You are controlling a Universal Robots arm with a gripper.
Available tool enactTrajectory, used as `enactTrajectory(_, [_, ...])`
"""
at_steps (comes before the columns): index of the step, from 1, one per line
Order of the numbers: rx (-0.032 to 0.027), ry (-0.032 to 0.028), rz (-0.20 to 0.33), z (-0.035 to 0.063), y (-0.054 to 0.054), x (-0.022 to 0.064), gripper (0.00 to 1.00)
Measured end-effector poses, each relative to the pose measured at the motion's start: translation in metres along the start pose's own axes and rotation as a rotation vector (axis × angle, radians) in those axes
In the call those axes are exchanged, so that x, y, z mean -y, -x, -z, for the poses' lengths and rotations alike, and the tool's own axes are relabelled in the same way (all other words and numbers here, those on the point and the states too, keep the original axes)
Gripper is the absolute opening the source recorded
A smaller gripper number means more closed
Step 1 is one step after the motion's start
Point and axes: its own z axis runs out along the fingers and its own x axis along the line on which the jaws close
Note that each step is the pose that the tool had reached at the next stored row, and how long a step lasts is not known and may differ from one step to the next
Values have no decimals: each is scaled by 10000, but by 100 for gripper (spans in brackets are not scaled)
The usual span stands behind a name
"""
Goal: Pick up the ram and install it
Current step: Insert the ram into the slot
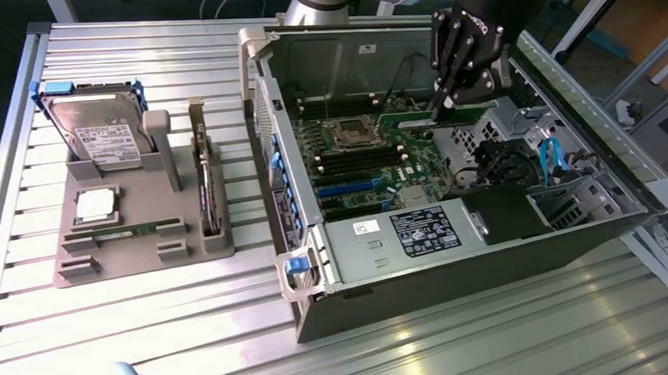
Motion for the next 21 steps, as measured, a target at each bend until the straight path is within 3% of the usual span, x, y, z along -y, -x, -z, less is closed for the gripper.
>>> enactTrajectory(7, [0, 0, 0, -218, 10, -4, 13])
enactTrajectory(14, [-3, 1, -2, -342, 31, -8, 13])
enactTrajectory(18, [0, 0, -1, -431, 115, -13, 13])
enactTrajectory(21, [0, 0, -1, -517, 259, -23, 13])
